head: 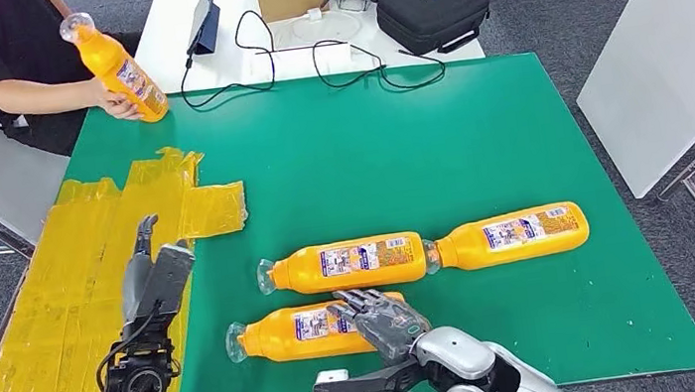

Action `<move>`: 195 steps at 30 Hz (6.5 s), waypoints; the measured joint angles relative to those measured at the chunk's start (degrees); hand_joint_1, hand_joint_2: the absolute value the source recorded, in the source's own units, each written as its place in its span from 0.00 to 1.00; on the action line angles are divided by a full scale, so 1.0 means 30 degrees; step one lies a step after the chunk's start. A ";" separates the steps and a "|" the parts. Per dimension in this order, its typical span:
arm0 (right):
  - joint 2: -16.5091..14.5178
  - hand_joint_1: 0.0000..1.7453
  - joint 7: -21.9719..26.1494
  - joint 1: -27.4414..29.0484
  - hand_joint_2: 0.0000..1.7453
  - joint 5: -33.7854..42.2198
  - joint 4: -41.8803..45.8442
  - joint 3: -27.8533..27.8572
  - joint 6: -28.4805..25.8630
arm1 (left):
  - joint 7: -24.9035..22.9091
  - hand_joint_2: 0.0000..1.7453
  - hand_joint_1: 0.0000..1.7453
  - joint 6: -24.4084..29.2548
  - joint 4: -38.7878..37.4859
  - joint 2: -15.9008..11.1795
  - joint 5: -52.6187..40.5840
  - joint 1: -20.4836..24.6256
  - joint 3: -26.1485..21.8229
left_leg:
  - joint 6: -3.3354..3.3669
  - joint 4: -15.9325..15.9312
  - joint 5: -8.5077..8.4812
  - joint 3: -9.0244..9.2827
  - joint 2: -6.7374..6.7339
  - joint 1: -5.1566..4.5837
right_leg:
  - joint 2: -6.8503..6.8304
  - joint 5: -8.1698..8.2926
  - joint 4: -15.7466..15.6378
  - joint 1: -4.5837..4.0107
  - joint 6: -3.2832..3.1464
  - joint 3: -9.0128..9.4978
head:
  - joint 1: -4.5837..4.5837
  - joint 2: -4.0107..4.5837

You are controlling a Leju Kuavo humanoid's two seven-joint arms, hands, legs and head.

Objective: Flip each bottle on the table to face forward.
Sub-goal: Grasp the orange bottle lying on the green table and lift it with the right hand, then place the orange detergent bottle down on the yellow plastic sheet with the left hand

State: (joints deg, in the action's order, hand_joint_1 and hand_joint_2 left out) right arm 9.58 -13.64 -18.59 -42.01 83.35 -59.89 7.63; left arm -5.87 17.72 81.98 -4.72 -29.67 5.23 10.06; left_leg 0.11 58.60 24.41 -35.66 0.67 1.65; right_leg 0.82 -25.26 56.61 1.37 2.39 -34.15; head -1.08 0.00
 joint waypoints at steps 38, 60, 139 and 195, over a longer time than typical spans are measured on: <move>-0.0029 1.00 -0.1422 0.0477 1.00 -0.1319 -0.0974 0.1647 0.1267 | 0.1379 0.00 0.00 -0.1091 0.2219 0.0284 0.7500 -0.0705 -0.1450 | -0.0008 -0.0003 0.0008 0.0180 -0.0011 -0.0008 | 0.0000 -0.0002 -0.0014 0.0004 -0.0007 0.0163 | -0.0003 0.0000; -0.0077 1.00 0.4558 0.4244 1.00 1.1138 0.5819 0.9686 -0.1205 | 0.1851 1.00 0.00 -0.8845 0.4800 0.0459 2.5600 -0.3667 -0.1352 | -0.0002 -0.0002 0.0016 0.0006 -0.0012 -0.0006 | -0.0002 0.0001 -0.0012 0.0004 -0.0004 0.0007 | -0.0002 0.0000; -0.6994 1.00 -0.0114 -0.4298 1.00 -0.0409 -0.6075 0.3723 -0.4194 | 0.1743 1.00 0.00 -0.3007 0.4088 0.1464 2.4291 0.1565 0.2601 | 0.0001 0.0000 -0.0019 -0.0020 -0.0013 0.0003 | 0.0002 0.0013 0.0002 -0.0002 0.0001 -0.0031 | 0.0000 0.0000; -0.7028 0.00 -0.1702 -0.3743 0.00 -0.2901 -0.5130 0.3034 -0.4480 | 0.6781 1.00 1.00 0.1278 0.5424 0.0994 1.6056 0.2236 0.2370 | 0.0000 0.0000 -0.0019 -0.0032 -0.0008 0.0003 | 0.0000 0.0012 0.0005 -0.0002 0.0001 -0.0034 | 0.0004 0.0000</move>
State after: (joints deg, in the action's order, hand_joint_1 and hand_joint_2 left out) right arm -11.50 -18.74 -29.82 -50.71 67.96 -50.79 -5.81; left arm 14.47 21.55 98.26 -1.74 18.50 11.94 17.17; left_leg 0.11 58.60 24.35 -35.75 0.65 1.66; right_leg 0.82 -25.23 56.63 1.36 2.39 -34.25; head -1.07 0.00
